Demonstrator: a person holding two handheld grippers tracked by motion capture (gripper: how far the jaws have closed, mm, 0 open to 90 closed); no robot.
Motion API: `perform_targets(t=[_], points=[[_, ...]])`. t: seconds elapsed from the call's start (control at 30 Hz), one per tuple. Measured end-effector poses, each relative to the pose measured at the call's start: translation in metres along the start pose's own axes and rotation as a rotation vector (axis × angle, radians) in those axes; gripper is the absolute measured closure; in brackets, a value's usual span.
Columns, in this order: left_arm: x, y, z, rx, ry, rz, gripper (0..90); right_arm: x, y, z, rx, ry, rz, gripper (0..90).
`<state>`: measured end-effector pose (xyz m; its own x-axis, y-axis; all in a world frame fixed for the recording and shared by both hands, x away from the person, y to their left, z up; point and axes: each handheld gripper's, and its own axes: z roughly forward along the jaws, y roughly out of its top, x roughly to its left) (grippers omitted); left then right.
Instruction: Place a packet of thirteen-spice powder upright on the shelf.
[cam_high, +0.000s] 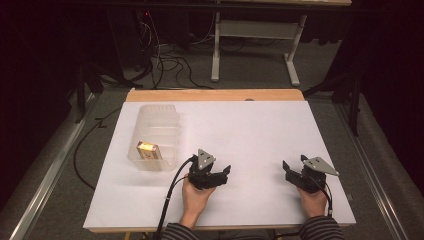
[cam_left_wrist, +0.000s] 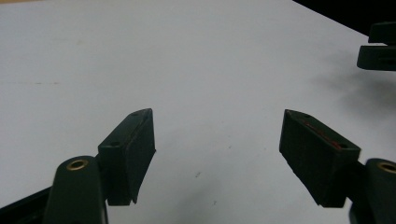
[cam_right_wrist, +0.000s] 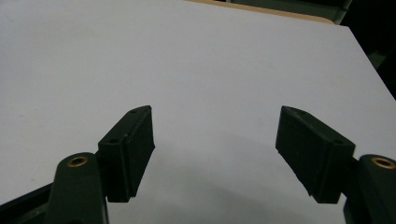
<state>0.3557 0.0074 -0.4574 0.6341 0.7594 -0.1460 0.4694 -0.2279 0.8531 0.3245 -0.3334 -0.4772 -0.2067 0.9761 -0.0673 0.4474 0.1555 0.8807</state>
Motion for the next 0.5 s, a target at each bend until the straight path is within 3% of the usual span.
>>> perform_targets(t=[0.5], points=[[0.0025,-0.002,0.0091,0.004,0.021,-0.009,27.3,-0.0003,0.0,-0.0002,-0.001,-0.005,-0.002,27.9]])
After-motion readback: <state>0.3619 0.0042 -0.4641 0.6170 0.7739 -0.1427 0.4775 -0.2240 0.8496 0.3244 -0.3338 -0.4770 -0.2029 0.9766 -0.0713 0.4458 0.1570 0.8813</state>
